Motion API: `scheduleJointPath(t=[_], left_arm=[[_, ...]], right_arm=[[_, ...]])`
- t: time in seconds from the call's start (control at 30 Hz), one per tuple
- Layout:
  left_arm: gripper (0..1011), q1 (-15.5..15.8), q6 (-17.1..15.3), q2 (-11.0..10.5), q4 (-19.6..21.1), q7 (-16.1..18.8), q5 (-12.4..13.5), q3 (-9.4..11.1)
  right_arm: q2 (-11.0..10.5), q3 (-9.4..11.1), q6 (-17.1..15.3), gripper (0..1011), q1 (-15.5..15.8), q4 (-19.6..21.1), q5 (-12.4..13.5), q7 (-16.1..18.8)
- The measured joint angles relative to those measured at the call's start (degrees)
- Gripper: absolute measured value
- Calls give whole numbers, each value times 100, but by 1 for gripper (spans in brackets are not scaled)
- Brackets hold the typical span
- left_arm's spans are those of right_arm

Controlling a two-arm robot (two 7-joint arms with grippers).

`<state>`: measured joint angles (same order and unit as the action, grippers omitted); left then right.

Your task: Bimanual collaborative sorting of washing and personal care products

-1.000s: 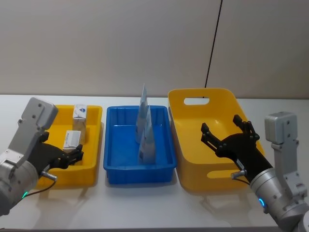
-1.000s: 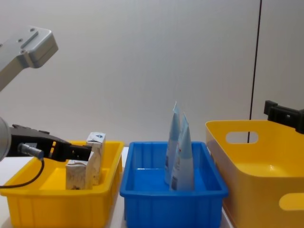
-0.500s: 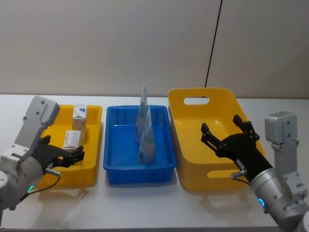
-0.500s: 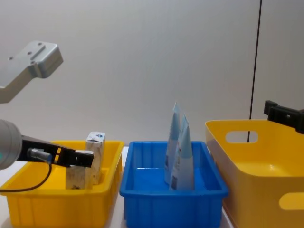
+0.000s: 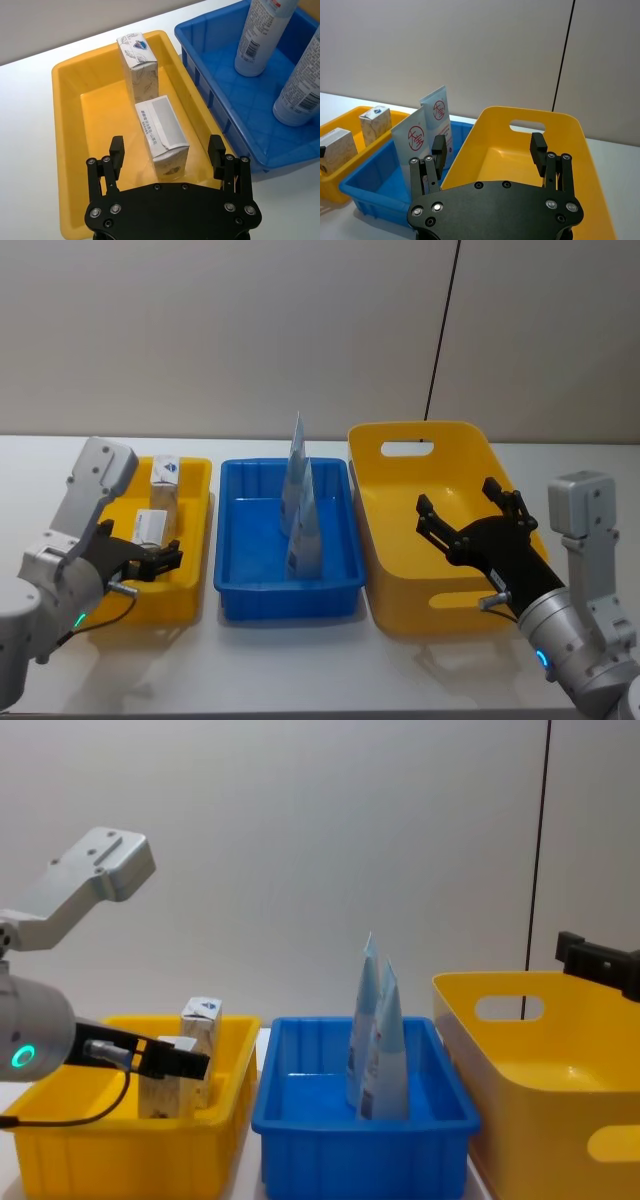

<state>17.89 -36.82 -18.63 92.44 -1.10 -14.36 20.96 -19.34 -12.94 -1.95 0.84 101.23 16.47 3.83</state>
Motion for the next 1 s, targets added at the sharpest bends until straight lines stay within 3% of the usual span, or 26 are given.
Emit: scheduleJointPath(t=[0.53, 1.0], left_arm=[[1002, 165, -52, 241, -305, 95, 113, 37], [1002, 196, -115, 479, -448, 304, 167, -99]], right_arm=[[0, 0, 0, 1002, 0, 0, 0, 0], [0, 0, 0, 1002, 0, 0, 0, 0]])
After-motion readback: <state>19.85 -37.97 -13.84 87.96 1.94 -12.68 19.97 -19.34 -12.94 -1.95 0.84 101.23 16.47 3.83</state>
